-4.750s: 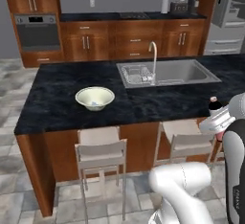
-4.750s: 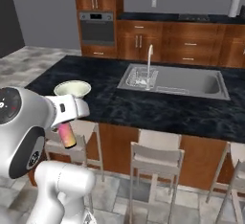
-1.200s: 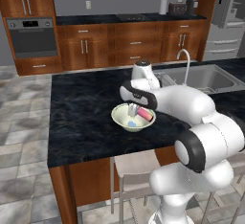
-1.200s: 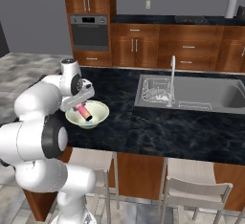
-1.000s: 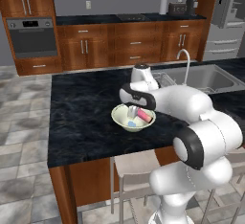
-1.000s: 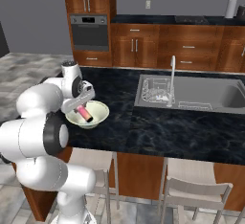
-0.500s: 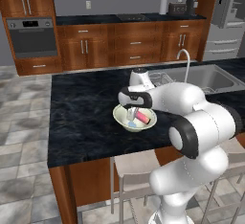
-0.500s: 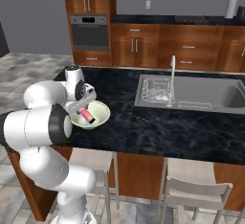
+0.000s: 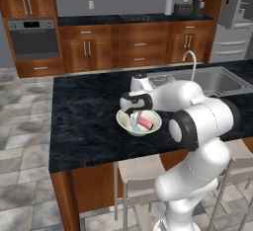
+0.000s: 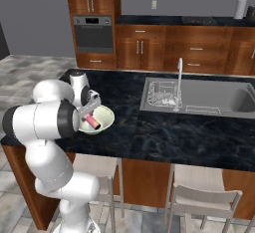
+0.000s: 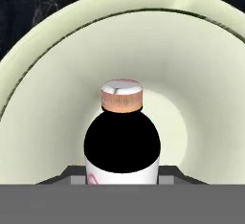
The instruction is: Open the fridge, grab two sodas, and place both sodas inside the bowl with ice on the dining counter.
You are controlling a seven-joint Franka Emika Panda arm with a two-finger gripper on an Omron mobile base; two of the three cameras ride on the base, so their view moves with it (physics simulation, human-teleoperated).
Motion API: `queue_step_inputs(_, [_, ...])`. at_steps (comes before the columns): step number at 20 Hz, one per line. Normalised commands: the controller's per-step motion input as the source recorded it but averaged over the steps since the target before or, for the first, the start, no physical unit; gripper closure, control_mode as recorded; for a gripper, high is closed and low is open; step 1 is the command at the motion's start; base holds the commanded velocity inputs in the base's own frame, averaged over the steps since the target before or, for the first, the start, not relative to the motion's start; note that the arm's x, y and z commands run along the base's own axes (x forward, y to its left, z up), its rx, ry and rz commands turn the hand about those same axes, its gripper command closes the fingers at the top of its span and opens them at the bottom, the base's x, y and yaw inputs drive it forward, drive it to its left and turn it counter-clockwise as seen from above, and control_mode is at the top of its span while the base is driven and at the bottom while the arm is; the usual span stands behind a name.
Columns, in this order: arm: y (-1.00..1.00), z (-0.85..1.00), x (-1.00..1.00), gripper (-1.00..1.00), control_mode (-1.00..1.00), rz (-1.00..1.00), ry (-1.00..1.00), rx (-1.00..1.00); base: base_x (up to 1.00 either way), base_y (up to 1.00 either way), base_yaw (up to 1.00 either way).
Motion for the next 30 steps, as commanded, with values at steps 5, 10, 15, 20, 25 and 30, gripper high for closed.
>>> queue_step_inputs(5, [0.16,-0.20,0.00,-1.00,-1.00,0.02,0.03,-0.05,0.00,0.00,0.00])
queue_step_inputs(10, [0.15,-0.02,0.00,-1.00,-1.00,0.01,0.00,0.00,0.00,0.00,0.00])
queue_step_inputs(15, [0.02,0.12,0.00,-1.00,-1.00,0.03,0.00,0.00,0.00,0.00,0.00])
queue_step_inputs(20, [-0.13,0.51,-0.06,-1.00,-1.00,0.06,-0.02,0.03,0.00,0.00,0.00])
queue_step_inputs(25, [-0.23,0.71,-0.21,-1.00,-1.00,0.03,-0.05,0.06,0.00,0.00,0.00])
queue_step_inputs(30, [-0.21,0.67,-0.58,-1.00,-1.00,-0.03,-0.07,0.11,0.00,0.00,0.00])
